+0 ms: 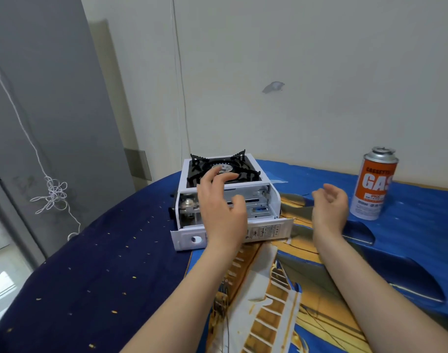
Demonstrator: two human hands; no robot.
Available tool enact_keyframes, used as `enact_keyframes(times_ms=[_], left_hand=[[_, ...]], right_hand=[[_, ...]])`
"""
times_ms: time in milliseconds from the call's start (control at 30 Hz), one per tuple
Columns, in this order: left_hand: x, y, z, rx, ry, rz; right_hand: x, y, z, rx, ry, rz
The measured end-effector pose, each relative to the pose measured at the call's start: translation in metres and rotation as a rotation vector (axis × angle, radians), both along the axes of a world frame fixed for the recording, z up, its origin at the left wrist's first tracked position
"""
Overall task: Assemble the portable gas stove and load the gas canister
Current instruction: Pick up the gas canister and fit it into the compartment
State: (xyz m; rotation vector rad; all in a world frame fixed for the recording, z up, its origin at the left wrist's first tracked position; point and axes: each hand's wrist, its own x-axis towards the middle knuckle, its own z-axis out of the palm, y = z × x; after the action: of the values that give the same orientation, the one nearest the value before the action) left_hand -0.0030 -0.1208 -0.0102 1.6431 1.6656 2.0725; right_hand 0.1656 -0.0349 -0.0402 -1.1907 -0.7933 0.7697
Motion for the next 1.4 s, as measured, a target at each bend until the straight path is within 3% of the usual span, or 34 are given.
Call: enact_keyframes(times_ms=[533,867,1400], left_hand=[[0.155,0.058,-0.001,-0.314,-0.148,-0.511],[0.191,0.104,-0.014,-0.610,-0.084,-0.654],[0.220,0.130,-0.006,-0.796,-0.276,-0.804]], right_hand=[[0.125,0.022,-0.003,-0.045,-0.119,-0.192],[0.154,0.041,-0.003,-0.152,-0.313,-0.012],[0.162,0.068,0.000,-0.182,-0.176,0.151]])
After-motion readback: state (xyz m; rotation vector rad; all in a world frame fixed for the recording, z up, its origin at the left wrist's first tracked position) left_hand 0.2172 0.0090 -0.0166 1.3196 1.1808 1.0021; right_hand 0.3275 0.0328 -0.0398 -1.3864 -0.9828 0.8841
